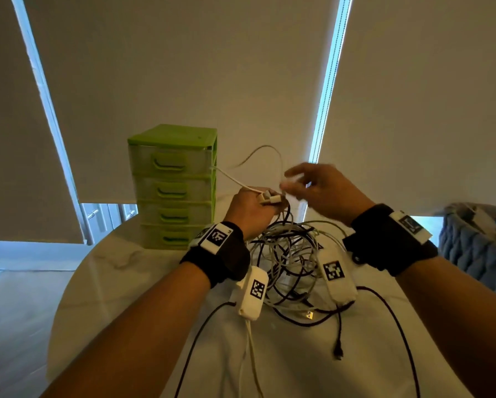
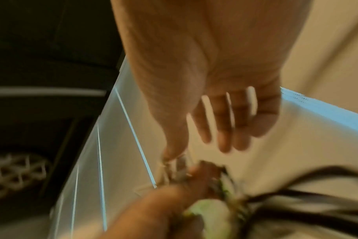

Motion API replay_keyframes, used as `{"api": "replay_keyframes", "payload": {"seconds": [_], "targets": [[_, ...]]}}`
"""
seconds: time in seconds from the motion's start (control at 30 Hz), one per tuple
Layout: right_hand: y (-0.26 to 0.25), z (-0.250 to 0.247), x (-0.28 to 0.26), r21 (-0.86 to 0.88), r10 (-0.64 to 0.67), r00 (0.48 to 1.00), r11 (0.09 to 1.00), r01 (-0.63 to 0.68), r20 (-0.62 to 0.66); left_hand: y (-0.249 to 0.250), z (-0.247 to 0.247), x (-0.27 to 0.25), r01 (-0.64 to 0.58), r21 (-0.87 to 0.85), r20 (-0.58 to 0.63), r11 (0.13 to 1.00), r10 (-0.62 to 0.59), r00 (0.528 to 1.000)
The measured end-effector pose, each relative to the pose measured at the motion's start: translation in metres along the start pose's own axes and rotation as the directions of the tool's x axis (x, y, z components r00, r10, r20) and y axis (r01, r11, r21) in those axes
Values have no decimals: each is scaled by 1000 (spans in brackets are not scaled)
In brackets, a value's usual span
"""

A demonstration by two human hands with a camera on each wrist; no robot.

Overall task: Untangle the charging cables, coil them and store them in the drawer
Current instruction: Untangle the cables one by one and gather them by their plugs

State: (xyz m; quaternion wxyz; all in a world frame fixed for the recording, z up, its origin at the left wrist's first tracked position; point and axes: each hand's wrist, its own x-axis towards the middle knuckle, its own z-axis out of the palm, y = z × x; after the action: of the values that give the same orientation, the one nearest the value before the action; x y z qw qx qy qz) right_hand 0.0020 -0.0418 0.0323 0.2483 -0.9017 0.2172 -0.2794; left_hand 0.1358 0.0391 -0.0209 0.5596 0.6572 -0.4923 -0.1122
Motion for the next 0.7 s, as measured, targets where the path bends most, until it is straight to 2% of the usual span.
{"api": "replay_keyframes", "payload": {"seconds": [0.07,0.1,0.17,0.27,0.33,0.43,0.47,0.5,0.57,0.63,0.7], "targets": [[17,8,-13,-219,83,972,975,-34,221,-2,-5,1,101,-89,-87,991,-109,990],[24,11,-20,-268,88,960,963,-14,265,-3,-8,1,157,-132,-135,979,-175,975],[29,11,-31,-279,46,961,960,33,271,-5,-15,2,262,-206,-214,943,-305,928],[32,-3,-42,-264,-32,954,958,115,300,-7,-33,4,369,-399,-295,839,-499,815],[40,-14,-48,-327,11,942,939,105,335,-9,-46,7,386,-474,-302,792,-558,773],[56,-23,-49,-467,166,934,884,1,316,-6,-52,8,333,-485,-290,809,-508,811],[58,-23,-48,-484,174,940,875,-12,292,-1,-49,7,327,-463,-278,824,-485,829],[56,-23,-46,-462,146,954,887,-8,262,5,-46,4,319,-415,-266,852,-448,853],[43,-15,-39,-289,39,986,957,10,165,18,-36,1,252,-332,-243,909,-340,908],[21,1,-30,-138,-45,995,989,58,91,33,-28,0,199,-292,-201,936,-263,943],[6,20,-23,-167,-79,989,981,99,123,41,-26,-1,169,-277,-184,946,-224,957]]}}
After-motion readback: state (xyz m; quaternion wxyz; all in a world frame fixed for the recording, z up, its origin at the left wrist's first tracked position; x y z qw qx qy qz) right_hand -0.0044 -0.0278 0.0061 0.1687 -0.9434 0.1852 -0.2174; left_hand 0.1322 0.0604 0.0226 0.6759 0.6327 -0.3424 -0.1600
